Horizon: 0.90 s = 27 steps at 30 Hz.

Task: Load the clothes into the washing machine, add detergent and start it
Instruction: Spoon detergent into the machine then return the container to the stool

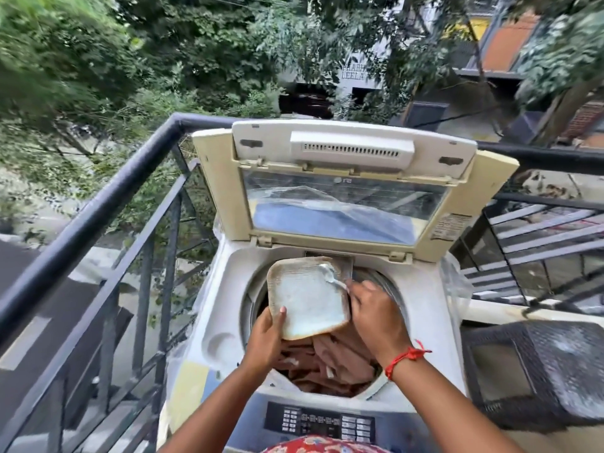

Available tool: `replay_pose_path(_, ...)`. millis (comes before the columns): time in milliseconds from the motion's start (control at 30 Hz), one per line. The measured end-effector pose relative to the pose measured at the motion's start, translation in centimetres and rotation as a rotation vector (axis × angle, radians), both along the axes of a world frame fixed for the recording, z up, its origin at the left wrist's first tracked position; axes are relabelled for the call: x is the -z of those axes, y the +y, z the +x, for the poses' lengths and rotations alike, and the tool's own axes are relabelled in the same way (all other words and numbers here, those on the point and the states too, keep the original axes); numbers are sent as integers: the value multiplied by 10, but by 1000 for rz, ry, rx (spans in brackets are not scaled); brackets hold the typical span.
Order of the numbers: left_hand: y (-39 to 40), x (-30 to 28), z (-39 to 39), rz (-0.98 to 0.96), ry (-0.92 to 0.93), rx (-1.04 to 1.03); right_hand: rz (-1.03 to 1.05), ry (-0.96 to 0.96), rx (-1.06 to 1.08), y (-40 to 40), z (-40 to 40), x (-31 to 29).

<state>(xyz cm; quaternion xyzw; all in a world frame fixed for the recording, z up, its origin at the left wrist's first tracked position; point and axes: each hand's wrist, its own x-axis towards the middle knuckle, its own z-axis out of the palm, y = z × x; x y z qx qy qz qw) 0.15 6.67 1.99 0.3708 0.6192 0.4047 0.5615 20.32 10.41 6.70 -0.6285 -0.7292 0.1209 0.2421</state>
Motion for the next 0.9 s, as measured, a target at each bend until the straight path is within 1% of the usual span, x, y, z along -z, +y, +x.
replay_pose_path(133, 1, 0, -3, 13, -19, 12, 41, -197, -1, 5, 15, -3)
replay_pose_path(233, 6, 1, -4, 18, -7, 0, 48, -226, -82, 3, 16, -2)
replay_pose_path(300, 10, 0, -4, 9, -12, -31, 11, -186, -77, 0, 12, 0)
replay_pose_path(367, 13, 0, -4, -10, -10, -53, -77, -147, -66, -8, 6, -2)
replay_pose_path(433, 14, 0, -5, -18, -10, -61, -127, -187, -117, -18, 2, 0)
replay_pose_path(467, 15, 1, -6, -22, -12, -69, -180, -176, -128, -21, 0, 3)
replay_pose_path(567, 13, 1, -6, -46, -22, -86, -317, -99, -45, -26, -4, 11)
replay_pose_path(633, 13, 0, -7, -58, -20, -82, -387, -95, -58, -28, -7, 12)
replay_pose_path(733, 13, 2, -8, -94, -11, -52, -498, -33, -73, -24, -6, 5)
replay_pose_path(800, 14, 2, -10, -124, -36, -39, -562, -18, -65, -18, -3, 4)
replay_pose_path(900, 17, 1, -11, -174, -104, -34, -659, 75, -61, -15, -4, 6)
